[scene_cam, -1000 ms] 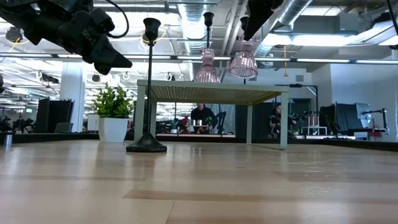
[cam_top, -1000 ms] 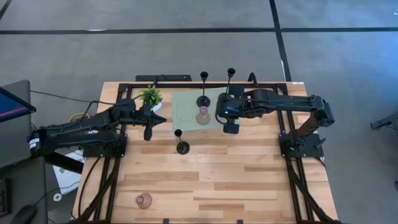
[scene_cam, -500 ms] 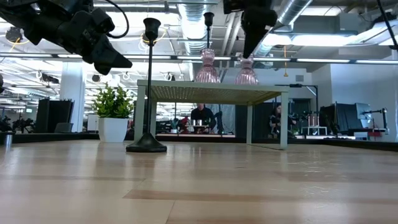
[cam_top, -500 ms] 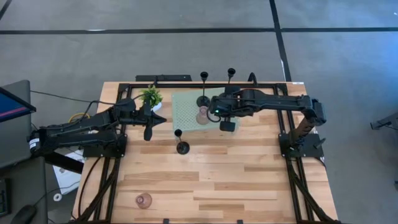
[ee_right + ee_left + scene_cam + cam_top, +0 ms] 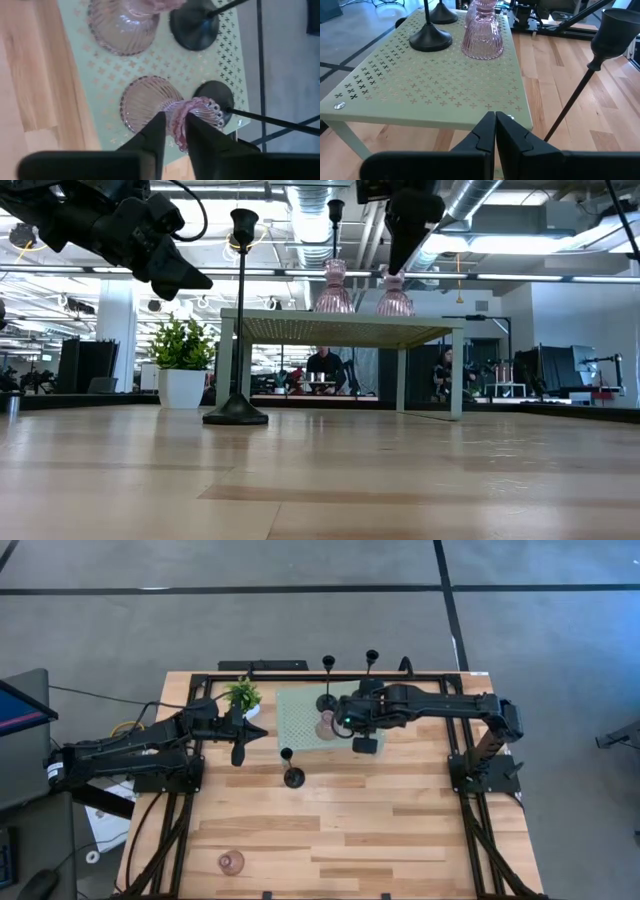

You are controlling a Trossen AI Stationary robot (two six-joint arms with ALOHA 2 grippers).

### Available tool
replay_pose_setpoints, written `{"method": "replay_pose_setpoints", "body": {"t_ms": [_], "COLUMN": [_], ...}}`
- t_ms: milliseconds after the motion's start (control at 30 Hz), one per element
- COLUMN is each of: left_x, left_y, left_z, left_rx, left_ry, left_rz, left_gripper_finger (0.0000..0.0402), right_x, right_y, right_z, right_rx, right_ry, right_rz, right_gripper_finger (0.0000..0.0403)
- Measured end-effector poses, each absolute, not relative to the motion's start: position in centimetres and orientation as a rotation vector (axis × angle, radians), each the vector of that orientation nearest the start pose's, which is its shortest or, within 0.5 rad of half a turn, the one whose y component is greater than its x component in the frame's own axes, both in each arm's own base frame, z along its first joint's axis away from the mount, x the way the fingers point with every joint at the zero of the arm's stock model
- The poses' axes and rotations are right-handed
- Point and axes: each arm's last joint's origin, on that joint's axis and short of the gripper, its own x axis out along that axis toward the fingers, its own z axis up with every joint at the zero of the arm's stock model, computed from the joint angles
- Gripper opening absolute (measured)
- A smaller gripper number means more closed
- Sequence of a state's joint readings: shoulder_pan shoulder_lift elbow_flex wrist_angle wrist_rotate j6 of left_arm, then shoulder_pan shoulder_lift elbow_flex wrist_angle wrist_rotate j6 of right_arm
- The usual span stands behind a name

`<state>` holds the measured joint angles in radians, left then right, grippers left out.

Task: Pick & Place candle stick holders
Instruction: Put the top pink glass candle holder on the shelf aligned with the right black candle holder, then adjust the shelf

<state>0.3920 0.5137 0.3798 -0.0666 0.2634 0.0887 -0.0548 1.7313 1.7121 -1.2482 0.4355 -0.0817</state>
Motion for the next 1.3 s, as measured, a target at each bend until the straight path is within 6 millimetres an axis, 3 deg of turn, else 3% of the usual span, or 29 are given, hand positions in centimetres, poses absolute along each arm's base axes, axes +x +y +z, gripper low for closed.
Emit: {"method": "replay_pose_setpoints", "body": {"t_ms": [233, 600, 733, 833, 933, 1133, 1300], "left_x": [12.7, 12.7, 12.7, 12.7, 12.7, 12.7, 12.7], "left_y": [4.5, 4.5, 4.5, 4.5, 4.5, 4.4, 4.4], "left_z": [24.1, 24.1, 24.1, 24.1, 24.1, 24.1, 24.1], "left_rx": [0.024, 0.024, 0.024, 0.024, 0.024, 0.023, 0.022], "left_ry": [0.195, 0.195, 0.195, 0.195, 0.196, 0.199, 0.199], "left_rz": [0.120, 0.120, 0.120, 0.120, 0.120, 0.119, 0.120], "left_gripper_finger": [0.0012, 0.0012, 0.0012, 0.0012, 0.0012, 0.0012, 0.0012], "right_x": [33.3, 32.7, 31.3, 29.9, 28.4, 25.6, 23.2], "right_y": [-2.4, 0.5, 1.6, 2.5, 3.8, 6.1, 6.4], "right_z": [33.3, 38.2, 39.3, 39.5, 39.5, 38.5, 36.9], "right_rx": [-0.330, -0.347, -0.247, -0.132, -0.141, -0.184, -0.166], "right_ry": [1.292, 1.163, 1.190, 1.246, 1.251, 1.148, 1.039], "right_rz": [-0.349, -0.304, -0.299, -0.260, -0.227, -0.189, -0.183], "right_gripper_finger": [0.0121, 0.0150, 0.0124, 0.0069, 0.0013, 0.0002, 0.0001]}}
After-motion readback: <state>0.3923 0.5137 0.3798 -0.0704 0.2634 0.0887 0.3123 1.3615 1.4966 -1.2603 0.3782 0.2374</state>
